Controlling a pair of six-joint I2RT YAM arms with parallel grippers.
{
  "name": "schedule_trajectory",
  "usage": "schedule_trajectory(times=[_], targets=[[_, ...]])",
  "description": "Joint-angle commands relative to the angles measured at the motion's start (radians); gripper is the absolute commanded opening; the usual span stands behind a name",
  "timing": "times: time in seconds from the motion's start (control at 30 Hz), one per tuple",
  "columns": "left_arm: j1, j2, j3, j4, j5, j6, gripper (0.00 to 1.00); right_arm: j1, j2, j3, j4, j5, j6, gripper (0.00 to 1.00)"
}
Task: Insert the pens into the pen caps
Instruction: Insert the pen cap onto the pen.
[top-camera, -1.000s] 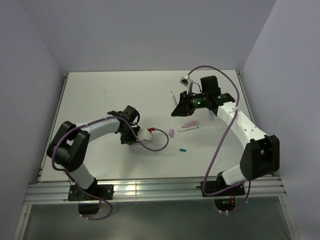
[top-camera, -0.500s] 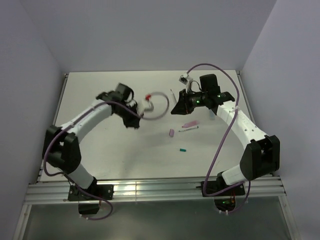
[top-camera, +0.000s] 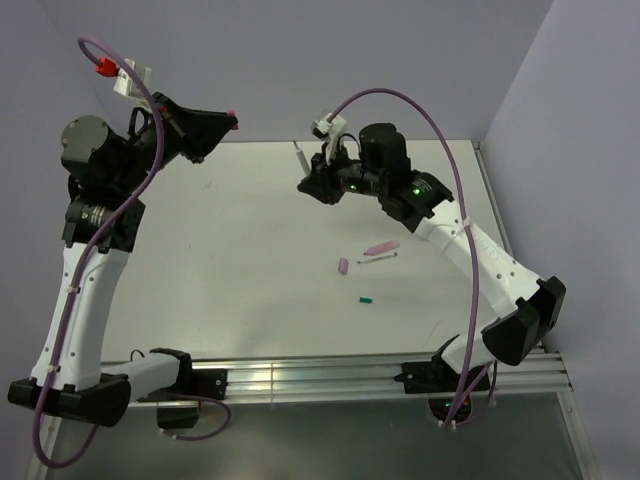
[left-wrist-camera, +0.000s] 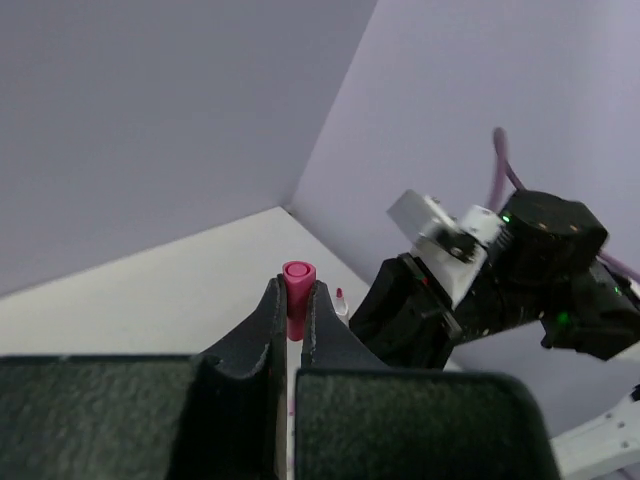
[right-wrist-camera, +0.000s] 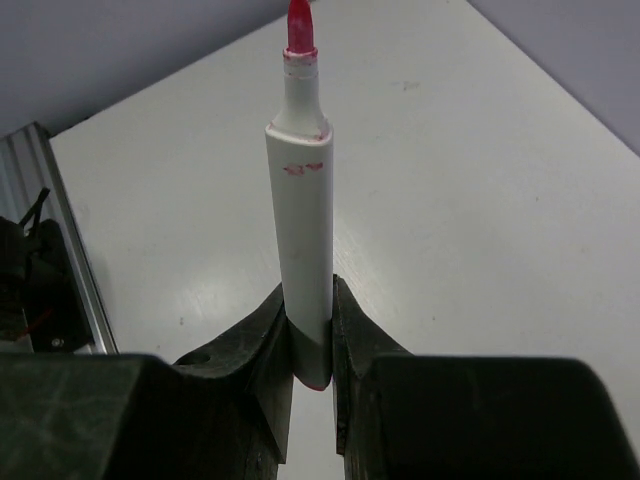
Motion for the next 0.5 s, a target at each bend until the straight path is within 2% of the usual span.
schedule_trajectory(times=[0.0, 0.1, 0.17, 0.23, 0.27, 0.33, 0.37, 0.47], targets=[[0.026, 0.024, -0.106, 0.155, 0.021, -0.308, 0.0, 0.065, 0.014, 0.072, 0.046, 0.114, 0.008, 0.0], [0.026, -0.005, -0.142, 0.2, 0.01, -0.338, 0.0, 0.12, 0.014, 0.091, 0.05, 0.142, 0.027, 0.0], [0.026, -0.01, -0.165, 0.283, 0.034, -0.363, 0.0, 0.135, 0.018, 0.106, 0.047, 0.09, 0.042, 0.0], [0.026, -0.015, -0.194, 0.37, 0.141, -0.413, 0.0, 0.146, 0.024, 0.115, 0.046, 0.032, 0.057, 0.0], [0.026, -0.016, -0.239, 0.497, 0.187, -0.444, 0.0, 0.148, 0.029, 0.121, 0.046, -0.019, 0.068, 0.0], [0.026, -0.025, -0.292, 0.64, 0.269, -0.556, 0.0, 0.151, 0.034, 0.128, 0.044, -0.06, 0.068, 0.0], [0.027, -0.028, -0.342, 0.791, 0.29, -0.593, 0.0, 0.151, 0.035, 0.125, 0.046, -0.098, 0.094, 0.0], [0.037, -0.033, -0.389, 0.926, 0.329, -0.676, 0.0, 0.151, 0.023, 0.112, 0.044, -0.131, 0.097, 0.0]])
